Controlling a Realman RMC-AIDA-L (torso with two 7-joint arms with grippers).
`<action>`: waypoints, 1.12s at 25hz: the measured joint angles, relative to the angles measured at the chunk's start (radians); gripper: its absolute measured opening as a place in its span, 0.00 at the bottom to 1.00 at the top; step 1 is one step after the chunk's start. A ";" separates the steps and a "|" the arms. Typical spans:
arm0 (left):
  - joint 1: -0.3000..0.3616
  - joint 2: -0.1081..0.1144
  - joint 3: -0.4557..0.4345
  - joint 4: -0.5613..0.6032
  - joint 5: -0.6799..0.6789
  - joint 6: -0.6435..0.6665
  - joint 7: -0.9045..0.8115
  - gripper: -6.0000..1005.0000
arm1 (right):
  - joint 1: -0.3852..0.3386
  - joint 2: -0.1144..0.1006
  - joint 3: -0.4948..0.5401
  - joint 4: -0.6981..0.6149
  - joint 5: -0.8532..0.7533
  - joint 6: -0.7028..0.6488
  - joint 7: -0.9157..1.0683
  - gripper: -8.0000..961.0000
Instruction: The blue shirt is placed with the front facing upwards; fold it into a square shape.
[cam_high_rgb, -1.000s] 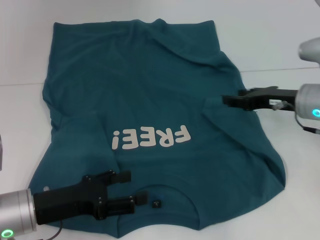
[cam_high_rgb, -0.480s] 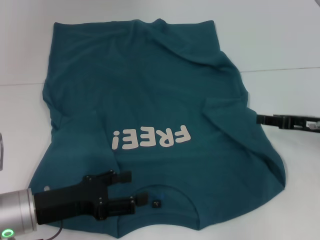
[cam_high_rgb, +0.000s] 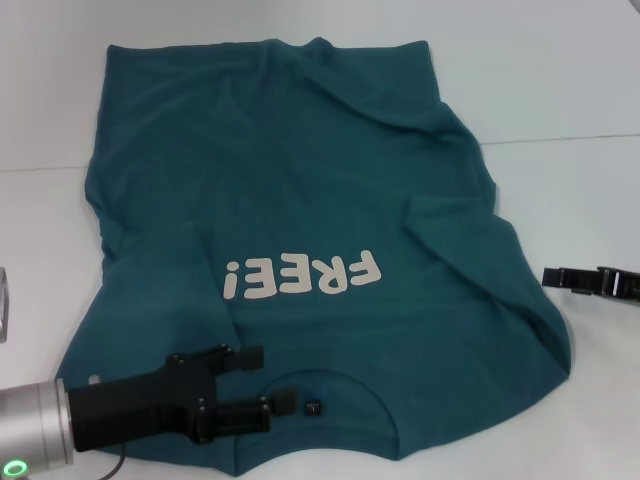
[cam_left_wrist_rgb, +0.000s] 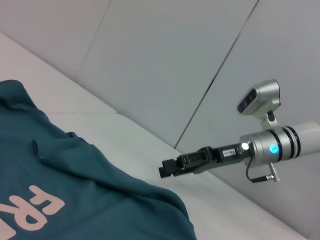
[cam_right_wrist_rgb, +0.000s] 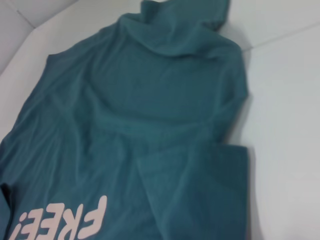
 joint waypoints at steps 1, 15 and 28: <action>-0.001 0.001 0.000 0.000 0.000 0.000 -0.001 0.92 | -0.002 -0.001 0.004 0.021 0.000 0.002 0.003 0.66; -0.010 0.003 0.000 0.000 0.000 -0.002 -0.002 0.92 | 0.049 0.016 0.010 0.105 0.007 0.060 -0.010 0.66; -0.016 0.004 0.000 0.000 0.000 -0.004 -0.014 0.92 | 0.084 0.014 0.020 0.148 0.010 0.094 -0.014 0.65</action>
